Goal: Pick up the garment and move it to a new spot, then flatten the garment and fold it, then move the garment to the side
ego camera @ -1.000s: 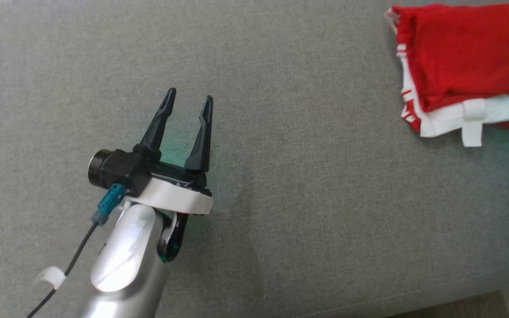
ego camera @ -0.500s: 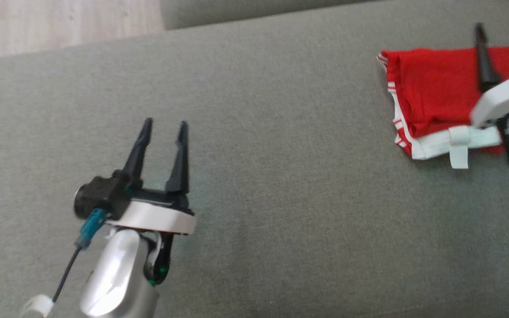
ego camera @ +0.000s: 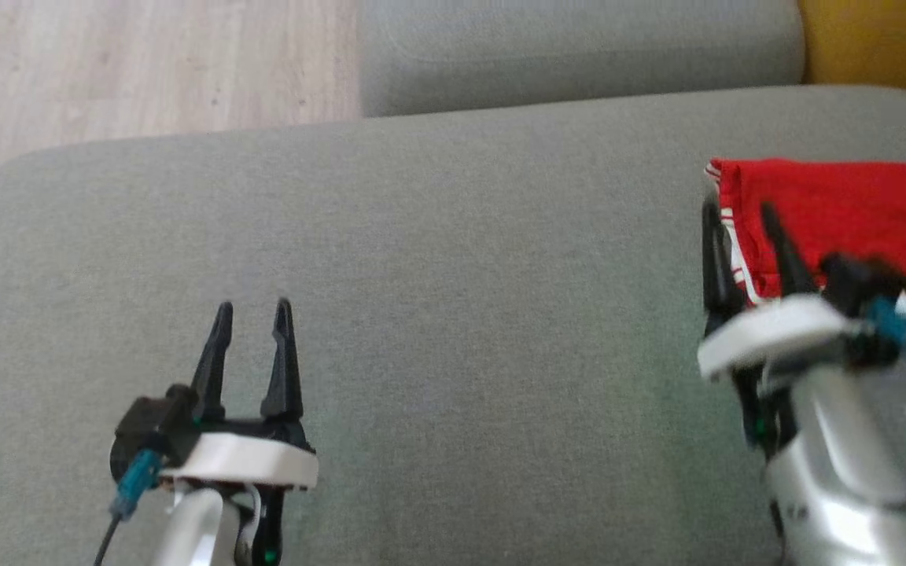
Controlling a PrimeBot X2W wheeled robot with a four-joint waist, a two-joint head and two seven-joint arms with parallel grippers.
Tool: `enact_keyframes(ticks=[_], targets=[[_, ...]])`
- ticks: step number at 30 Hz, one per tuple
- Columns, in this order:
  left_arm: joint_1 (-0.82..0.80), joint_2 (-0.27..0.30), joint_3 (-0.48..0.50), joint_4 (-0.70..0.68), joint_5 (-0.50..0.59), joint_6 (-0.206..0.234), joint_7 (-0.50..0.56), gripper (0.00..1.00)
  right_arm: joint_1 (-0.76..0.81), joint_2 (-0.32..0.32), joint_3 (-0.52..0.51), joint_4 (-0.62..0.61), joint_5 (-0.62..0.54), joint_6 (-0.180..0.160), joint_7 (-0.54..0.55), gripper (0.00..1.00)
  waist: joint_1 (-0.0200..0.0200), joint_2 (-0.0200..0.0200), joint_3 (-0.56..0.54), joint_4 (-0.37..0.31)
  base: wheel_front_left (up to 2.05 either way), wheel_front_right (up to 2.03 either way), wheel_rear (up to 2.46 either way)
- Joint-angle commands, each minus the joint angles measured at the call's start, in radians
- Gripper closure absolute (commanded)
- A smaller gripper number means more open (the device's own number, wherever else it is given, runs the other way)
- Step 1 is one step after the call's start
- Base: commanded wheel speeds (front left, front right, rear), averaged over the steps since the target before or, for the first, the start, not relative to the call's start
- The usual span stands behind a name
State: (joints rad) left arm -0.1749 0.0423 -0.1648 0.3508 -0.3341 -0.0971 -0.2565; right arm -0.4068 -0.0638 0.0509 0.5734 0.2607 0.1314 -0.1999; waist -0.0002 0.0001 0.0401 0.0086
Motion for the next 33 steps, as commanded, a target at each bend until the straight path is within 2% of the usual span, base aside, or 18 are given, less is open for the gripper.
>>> enact_keyframes(ticks=[1,4,10,33], targets=[[-0.017,0.008,0.030,-0.033,-0.002,-0.002,-0.005,0.00,-0.008,0.006,0.012,-0.041,0.002,-0.001,-0.017,0.00,0.0002,-0.0001,-0.020,0.015,0.00,0.00,0.00],[0.005,0.008,0.037,-0.031,-0.007,-0.004,-0.005,0.00,0.058,0.012,0.002,-0.050,-0.004,-0.001,-0.038,0.00,0.0002,-0.0001,-0.032,0.021,0.00,0.00,0.00],[0.031,0.008,0.048,-0.044,-0.004,-0.003,-0.005,0.00,0.138,0.013,0.067,-0.066,0.052,-0.001,-0.057,0.00,0.0002,-0.0001,-0.045,0.024,0.00,0.00,0.00],[0.053,0.008,0.081,-0.097,-0.060,-0.008,-0.005,0.00,0.197,0.013,0.086,-0.187,-0.007,-0.001,-0.062,0.00,0.0002,-0.0001,-0.044,-0.005,0.00,0.00,0.00]])
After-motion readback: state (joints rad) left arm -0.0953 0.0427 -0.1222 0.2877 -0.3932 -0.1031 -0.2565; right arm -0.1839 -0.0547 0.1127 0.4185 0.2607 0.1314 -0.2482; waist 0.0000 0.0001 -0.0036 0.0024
